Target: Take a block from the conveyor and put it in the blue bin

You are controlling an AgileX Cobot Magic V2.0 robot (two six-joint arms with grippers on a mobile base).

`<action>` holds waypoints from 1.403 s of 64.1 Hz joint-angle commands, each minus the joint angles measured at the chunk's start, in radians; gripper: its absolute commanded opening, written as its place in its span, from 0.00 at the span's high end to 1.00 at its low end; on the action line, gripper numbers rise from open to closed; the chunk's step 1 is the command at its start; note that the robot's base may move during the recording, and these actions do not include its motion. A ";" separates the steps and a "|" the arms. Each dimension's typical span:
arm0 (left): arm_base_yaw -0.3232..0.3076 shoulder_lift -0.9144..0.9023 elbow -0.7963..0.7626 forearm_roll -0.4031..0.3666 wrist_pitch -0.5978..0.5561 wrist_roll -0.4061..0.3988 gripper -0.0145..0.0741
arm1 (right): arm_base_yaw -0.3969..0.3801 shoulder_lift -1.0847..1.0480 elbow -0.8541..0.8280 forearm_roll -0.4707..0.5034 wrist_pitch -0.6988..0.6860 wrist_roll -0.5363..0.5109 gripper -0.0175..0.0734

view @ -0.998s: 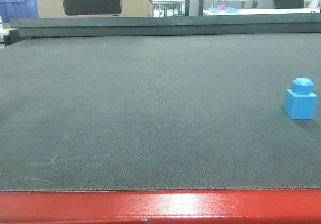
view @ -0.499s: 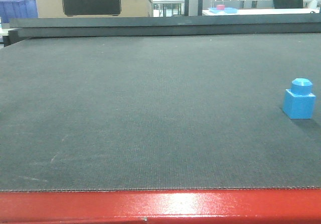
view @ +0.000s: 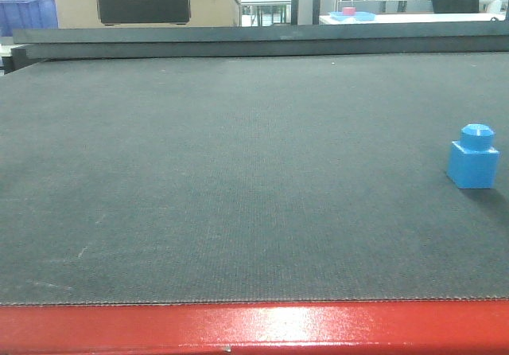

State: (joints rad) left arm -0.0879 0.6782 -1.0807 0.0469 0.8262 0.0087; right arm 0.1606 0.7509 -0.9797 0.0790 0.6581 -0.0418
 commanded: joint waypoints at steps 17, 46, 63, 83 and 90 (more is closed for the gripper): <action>-0.018 0.239 -0.066 0.005 0.123 -0.047 0.17 | 0.072 0.408 -0.235 -0.012 0.351 -0.007 0.18; -0.018 0.344 -0.066 0.005 0.124 -0.047 0.17 | 0.072 0.815 -0.235 -0.016 0.266 0.065 0.18; -0.018 0.344 -0.066 0.005 0.124 -0.047 0.17 | 0.072 0.980 -0.235 -0.016 0.235 0.070 0.18; -0.018 0.344 -0.066 0.005 0.130 -0.047 0.17 | 0.072 1.014 -0.235 -0.016 0.194 0.108 0.43; -0.018 0.344 -0.066 0.005 0.135 -0.047 0.17 | 0.072 1.014 -0.235 -0.016 0.225 0.112 0.66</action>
State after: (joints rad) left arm -0.0989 1.0247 -1.1378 0.0511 0.9613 -0.0290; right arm 0.2332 1.7650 -1.2075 0.0745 0.8658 0.0644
